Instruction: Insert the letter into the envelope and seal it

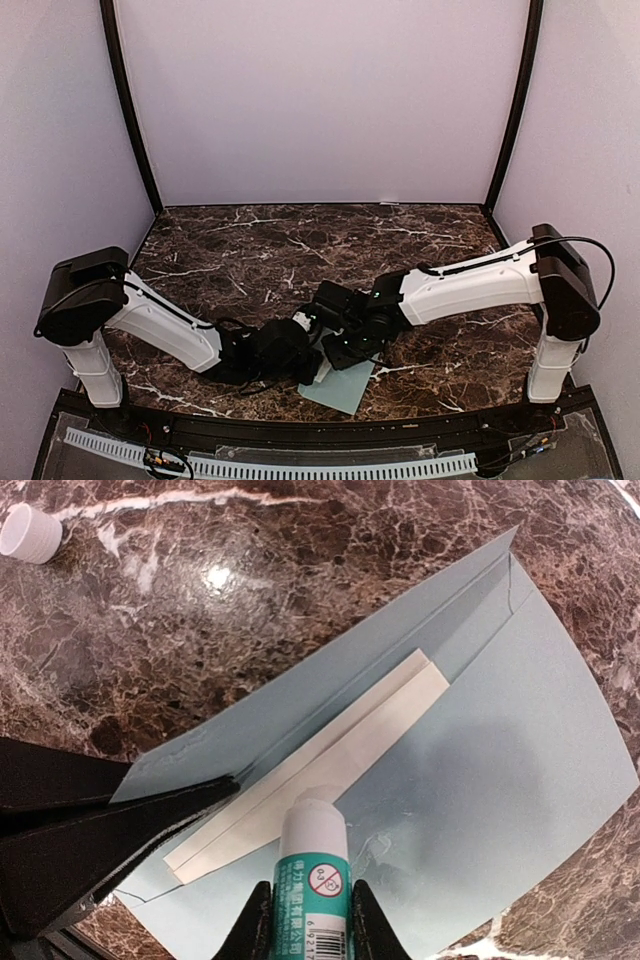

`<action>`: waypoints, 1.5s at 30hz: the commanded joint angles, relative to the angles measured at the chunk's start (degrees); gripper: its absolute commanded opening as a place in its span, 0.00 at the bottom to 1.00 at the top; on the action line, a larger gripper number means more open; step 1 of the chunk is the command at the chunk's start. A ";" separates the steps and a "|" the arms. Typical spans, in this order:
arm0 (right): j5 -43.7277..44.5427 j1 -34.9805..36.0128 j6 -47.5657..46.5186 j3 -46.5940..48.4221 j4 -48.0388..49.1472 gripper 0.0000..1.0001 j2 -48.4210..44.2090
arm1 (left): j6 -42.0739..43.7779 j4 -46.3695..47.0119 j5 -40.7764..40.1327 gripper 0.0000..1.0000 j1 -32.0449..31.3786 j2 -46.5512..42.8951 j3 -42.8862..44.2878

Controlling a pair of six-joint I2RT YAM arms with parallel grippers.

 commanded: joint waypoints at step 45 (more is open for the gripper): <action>-5.15 -8.47 -4.99 1.85 -9.90 0.00 -3.59 | 0.49 -5.73 -9.94 0.00 -3.75 1.53 5.23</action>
